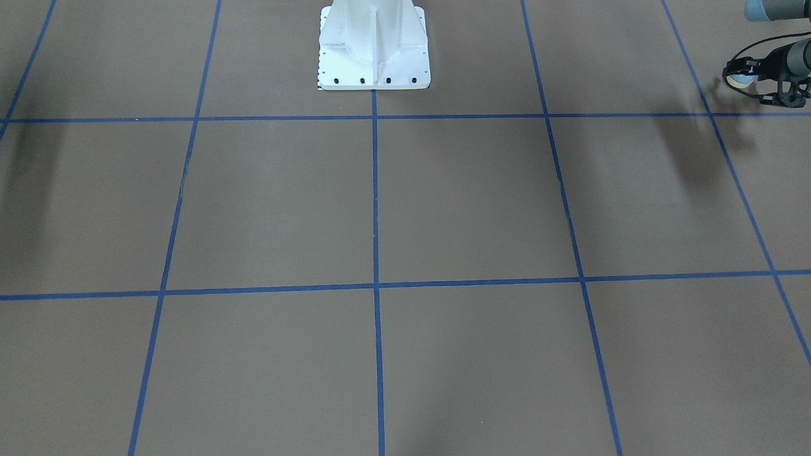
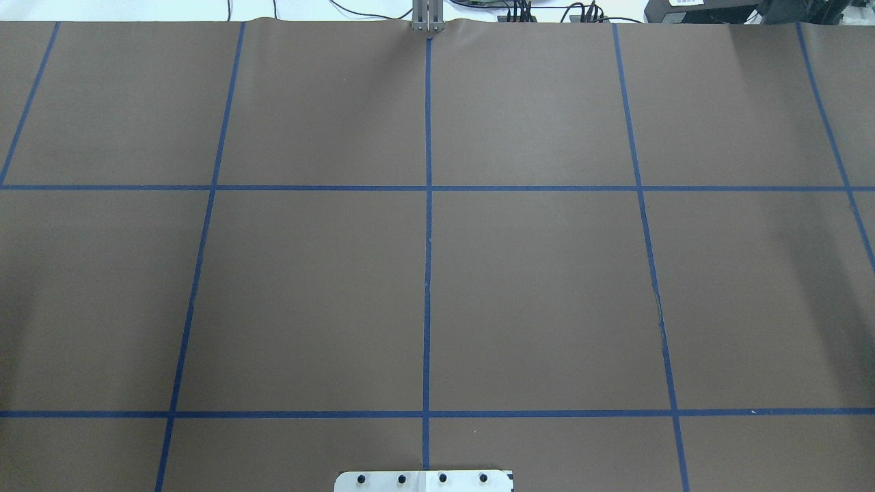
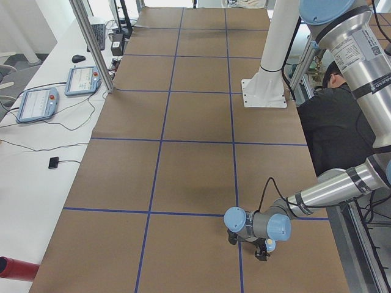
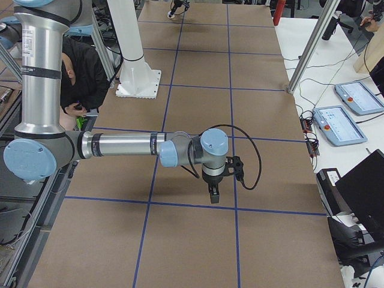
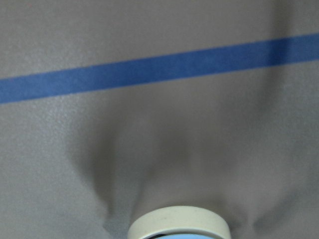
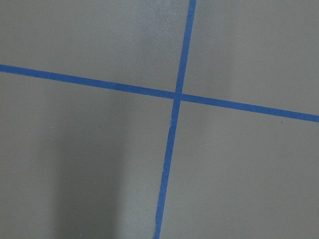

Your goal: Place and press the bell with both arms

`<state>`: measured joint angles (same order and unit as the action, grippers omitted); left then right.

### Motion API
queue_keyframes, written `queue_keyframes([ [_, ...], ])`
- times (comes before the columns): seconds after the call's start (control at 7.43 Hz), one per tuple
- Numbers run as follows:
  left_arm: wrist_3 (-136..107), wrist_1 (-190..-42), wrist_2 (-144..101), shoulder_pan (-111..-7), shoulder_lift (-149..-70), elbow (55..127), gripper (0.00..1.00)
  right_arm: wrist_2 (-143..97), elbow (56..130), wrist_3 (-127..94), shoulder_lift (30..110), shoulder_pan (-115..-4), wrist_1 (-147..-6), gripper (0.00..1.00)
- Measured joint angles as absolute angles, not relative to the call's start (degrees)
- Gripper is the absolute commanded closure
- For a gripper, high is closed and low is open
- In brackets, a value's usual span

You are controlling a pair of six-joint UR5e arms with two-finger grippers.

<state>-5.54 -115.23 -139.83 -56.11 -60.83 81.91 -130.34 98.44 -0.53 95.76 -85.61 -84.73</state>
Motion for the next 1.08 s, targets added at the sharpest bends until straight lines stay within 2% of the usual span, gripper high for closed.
queue_keyframes([
  [0.27, -5.5, -115.2, -139.8, -55.7, -60.8, 81.8, 0.07, -130.3, 98.4, -0.5, 95.9, -85.6, -84.7, 0.00],
  [0.4, -5.5, -115.2, -139.8, -55.5, -60.8, 81.8, 0.13, -130.4, 98.5, -0.5, 95.9, -85.6, -84.7, 0.00],
  [0.54, -5.5, -115.2, -139.8, -55.4, -60.8, 81.8, 0.25, -130.4, 98.5, -0.5, 96.0, -85.6, -84.7, 0.00],
  [0.81, -5.5, -115.5, -139.8, -55.2, -60.8, 81.8, 0.65, -130.4, 98.7, -0.5, 96.3, -85.6, -84.7, 0.00],
  [0.94, -5.5, -115.6, -139.8, -55.2, -60.7, 81.8, 0.77, -130.4, 99.1, -0.5, 96.6, -85.6, -84.7, 0.00],
  [1.08, -5.6, -116.0, -139.8, -55.2, -60.6, 81.9, 0.81, -130.4, 99.5, -0.5, 96.9, -85.6, -84.7, 0.00],
])
